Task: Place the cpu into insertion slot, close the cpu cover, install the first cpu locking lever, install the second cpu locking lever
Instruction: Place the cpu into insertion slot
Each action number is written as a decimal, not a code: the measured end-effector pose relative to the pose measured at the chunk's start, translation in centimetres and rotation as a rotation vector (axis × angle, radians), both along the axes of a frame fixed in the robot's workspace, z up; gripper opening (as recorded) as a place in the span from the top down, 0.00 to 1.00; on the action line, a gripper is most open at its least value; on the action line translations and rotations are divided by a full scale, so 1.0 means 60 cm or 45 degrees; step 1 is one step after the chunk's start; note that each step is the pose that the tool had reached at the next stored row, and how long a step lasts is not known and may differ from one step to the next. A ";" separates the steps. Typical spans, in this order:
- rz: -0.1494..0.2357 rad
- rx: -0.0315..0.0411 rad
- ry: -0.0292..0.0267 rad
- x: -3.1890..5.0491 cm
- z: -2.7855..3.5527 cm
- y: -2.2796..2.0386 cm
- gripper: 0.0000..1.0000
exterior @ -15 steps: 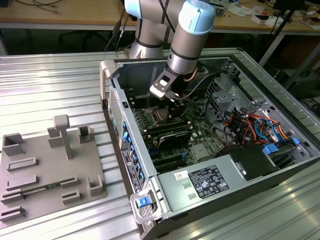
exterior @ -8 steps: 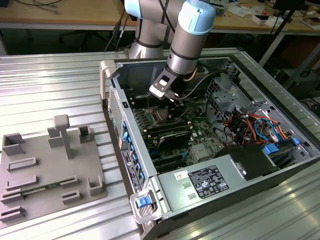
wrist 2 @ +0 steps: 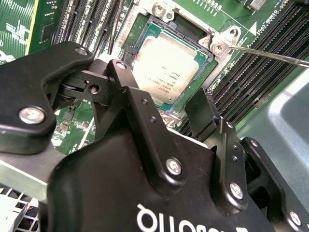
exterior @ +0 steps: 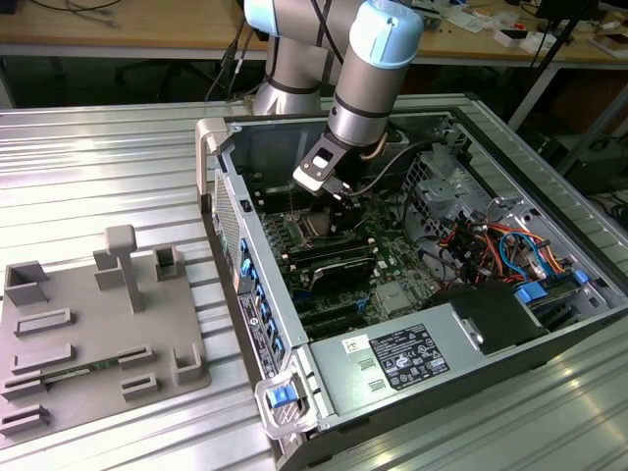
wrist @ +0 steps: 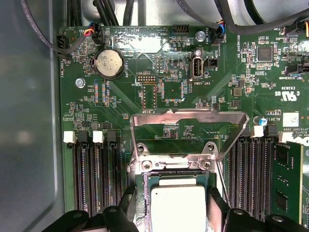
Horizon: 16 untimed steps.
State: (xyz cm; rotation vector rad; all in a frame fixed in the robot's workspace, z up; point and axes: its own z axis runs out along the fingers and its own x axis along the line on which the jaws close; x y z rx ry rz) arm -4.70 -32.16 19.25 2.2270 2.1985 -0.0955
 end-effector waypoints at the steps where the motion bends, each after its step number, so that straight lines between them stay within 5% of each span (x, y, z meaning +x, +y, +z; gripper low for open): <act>1: 0.000 0.0000 0.0001 0.000 0.000 0.0000 0.33; 11: 0.001 0.0002 -0.0001 0.000 0.006 0.0000 0.25; 16: 0.043 0.0004 0.0000 -0.010 0.008 0.0000 0.25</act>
